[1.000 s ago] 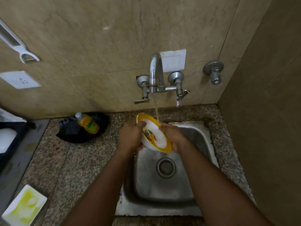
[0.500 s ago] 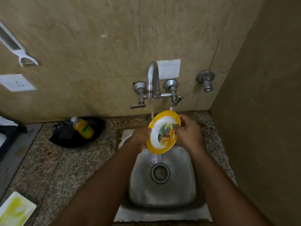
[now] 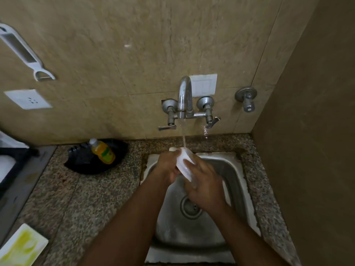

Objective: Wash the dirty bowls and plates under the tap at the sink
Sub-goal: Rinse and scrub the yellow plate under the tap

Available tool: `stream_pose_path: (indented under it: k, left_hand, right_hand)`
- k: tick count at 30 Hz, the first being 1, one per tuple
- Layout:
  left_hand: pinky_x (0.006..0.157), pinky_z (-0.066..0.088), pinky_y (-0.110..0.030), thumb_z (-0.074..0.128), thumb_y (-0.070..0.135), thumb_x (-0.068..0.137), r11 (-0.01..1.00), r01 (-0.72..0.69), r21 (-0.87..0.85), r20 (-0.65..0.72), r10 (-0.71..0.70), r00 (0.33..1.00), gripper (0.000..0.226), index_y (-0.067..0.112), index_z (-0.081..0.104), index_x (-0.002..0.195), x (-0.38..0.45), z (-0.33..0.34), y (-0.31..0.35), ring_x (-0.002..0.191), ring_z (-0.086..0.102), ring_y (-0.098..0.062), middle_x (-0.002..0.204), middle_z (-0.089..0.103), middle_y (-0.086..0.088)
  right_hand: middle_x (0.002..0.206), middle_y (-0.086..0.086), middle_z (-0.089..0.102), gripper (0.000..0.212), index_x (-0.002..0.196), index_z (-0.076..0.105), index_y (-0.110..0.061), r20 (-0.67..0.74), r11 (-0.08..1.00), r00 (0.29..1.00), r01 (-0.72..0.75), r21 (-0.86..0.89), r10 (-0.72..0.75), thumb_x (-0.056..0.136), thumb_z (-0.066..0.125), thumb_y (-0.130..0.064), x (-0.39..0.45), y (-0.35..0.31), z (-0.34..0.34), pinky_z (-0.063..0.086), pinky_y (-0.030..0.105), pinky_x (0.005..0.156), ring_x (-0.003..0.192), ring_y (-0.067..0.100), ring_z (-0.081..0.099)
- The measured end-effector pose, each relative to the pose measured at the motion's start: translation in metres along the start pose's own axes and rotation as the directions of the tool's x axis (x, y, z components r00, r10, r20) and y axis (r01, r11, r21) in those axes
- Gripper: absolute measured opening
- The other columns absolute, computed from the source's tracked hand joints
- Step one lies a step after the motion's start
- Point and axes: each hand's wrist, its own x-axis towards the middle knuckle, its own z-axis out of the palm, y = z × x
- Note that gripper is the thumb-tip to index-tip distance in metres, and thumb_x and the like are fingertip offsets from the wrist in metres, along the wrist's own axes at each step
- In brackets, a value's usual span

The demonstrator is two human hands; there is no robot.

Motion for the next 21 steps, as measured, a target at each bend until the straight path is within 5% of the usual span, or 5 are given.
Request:
stream_pose_path:
  k: [3, 9, 12, 16, 21]
  left_hand:
    - [0.096, 0.057, -0.045, 0.049, 0.040, 0.107, 0.985, -0.074, 0.158, -0.067, 0.085, 0.994, 0.041, 0.008, 0.075, 0.101, -0.002, 0.002, -0.004, 0.099, 0.073, -0.028, 0.108, 0.076, -0.014]
    - [0.076, 0.057, -0.030, 0.034, 0.055, 0.108, 0.976, -0.122, 0.180, -0.062, 0.135, 0.989, 0.057, 0.018, 0.077, 0.101, -0.018, 0.017, -0.001, 0.090, 0.076, -0.017, 0.094, 0.080, -0.004]
    - [0.069, 0.056, -0.024, 0.032, 0.055, 0.108, 0.984, -0.127, 0.125, -0.020, 0.131, 0.991, 0.057, 0.021, 0.077, 0.097, -0.012, 0.013, 0.005, 0.084, 0.076, -0.011, 0.085, 0.080, 0.002]
    - [0.096, 0.056, -0.035, 0.045, 0.049, 0.106, 1.000, 0.010, 0.015, 0.047, -0.011, 0.999, 0.049, 0.013, 0.077, 0.110, 0.001, 0.001, 0.020, 0.105, 0.074, -0.025, 0.105, 0.080, -0.009]
    - [0.095, 0.057, -0.037, 0.045, 0.038, 0.108, 0.999, 0.010, 0.045, -0.059, -0.007, 0.998, 0.045, 0.005, 0.076, 0.106, 0.006, 0.008, 0.020, 0.100, 0.074, -0.027, 0.102, 0.079, -0.015]
  right_hand:
    - [0.169, -0.007, 0.025, 0.061, 0.162, 0.025, -0.031, 0.120, 0.999, 0.993, -0.026, 0.048, 0.020, 0.105, 0.029, -0.051, 0.026, -0.005, 0.012, 0.025, 0.038, 0.124, 0.155, 0.012, 0.021]
    - [0.124, 0.003, 0.069, 0.050, 0.127, 0.064, -0.028, 0.198, 0.874, 0.898, -0.431, 0.222, 0.393, 0.104, 0.029, -0.054, 0.095, -0.008, 0.009, 0.051, 0.038, 0.096, 0.113, 0.023, 0.064]
    - [0.130, 0.007, 0.065, 0.047, 0.134, 0.060, -0.021, 0.108, 0.930, 0.939, -0.339, 0.145, 0.326, 0.108, 0.029, -0.045, 0.094, -0.018, 0.010, 0.049, 0.042, 0.102, 0.119, 0.025, 0.061]
    - [0.151, 0.011, 0.048, 0.058, 0.156, 0.038, -0.021, 0.100, 0.996, 0.991, -0.089, 0.006, 0.088, 0.107, 0.021, -0.048, 0.069, -0.016, 0.018, 0.037, 0.044, 0.115, 0.138, 0.026, 0.044]
    - [0.136, 0.011, 0.062, 0.049, 0.139, 0.058, -0.011, -0.019, 0.999, 0.999, -0.037, 0.006, 0.037, 0.103, 0.031, -0.031, 0.074, -0.027, 0.028, 0.042, 0.042, 0.110, 0.125, 0.026, 0.054]
